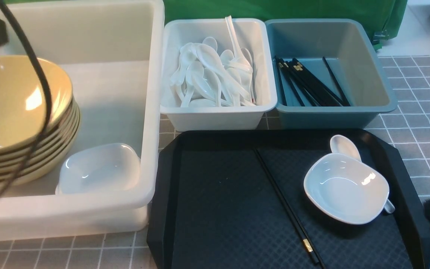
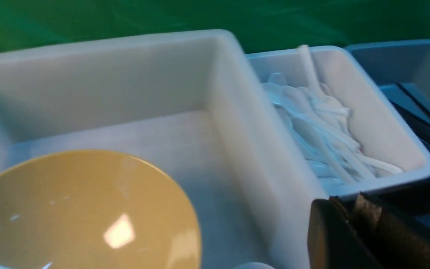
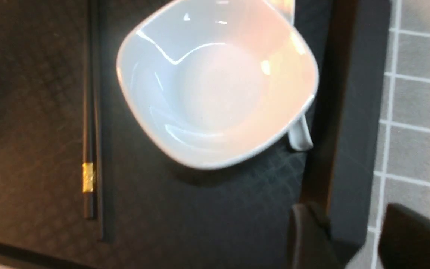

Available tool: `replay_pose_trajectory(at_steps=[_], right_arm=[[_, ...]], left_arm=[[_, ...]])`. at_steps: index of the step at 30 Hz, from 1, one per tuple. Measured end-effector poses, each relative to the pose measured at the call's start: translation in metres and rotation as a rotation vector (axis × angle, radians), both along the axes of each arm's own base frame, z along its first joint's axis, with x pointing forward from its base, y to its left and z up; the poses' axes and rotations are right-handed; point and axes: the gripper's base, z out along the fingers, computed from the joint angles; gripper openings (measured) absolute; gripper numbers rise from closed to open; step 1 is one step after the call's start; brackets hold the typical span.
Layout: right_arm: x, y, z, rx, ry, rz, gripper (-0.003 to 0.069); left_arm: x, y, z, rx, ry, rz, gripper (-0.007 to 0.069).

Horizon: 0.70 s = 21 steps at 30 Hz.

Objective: On grey table put chopsticks spoon bowls plates into blue grey white boxes.
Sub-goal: 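Reach for and grasp the small white dish on the black tray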

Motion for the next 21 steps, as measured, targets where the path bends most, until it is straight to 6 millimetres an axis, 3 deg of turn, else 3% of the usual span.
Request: replay_pose_trajectory(at_steps=[2,6,10,14,17,20,21], right_arm=[[0.015,0.003,-0.001,-0.015,0.033,0.013,0.0353],[0.07,0.012,-0.012,-0.053,0.117,0.049,0.0391],[0.118,0.018,-0.035,-0.122,0.182,0.084,0.0396],[0.141,0.021,-0.063,-0.159,0.267,0.099,0.0396],[0.145,0.022,-0.079,-0.166,0.335,0.102,0.0381],[0.146,0.022,-0.079,-0.165,0.351,0.101,0.033],[0.144,0.022,-0.075,-0.164,0.359,0.1,0.0259]], left_arm=[[-0.008,-0.005,-0.007,0.008,0.004,-0.027,-0.0002],[-0.028,-0.007,-0.048,0.075,0.043,-0.042,-0.001],[-0.049,-0.005,-0.078,0.098,0.043,-0.021,-0.001],[-0.067,-0.005,-0.097,0.1,0.031,-0.014,-0.001],[-0.076,-0.005,-0.11,0.1,0.024,-0.008,-0.001],[-0.08,-0.004,-0.119,0.099,0.002,0.007,-0.001],[-0.082,-0.003,-0.123,0.099,-0.032,0.029,-0.001]])
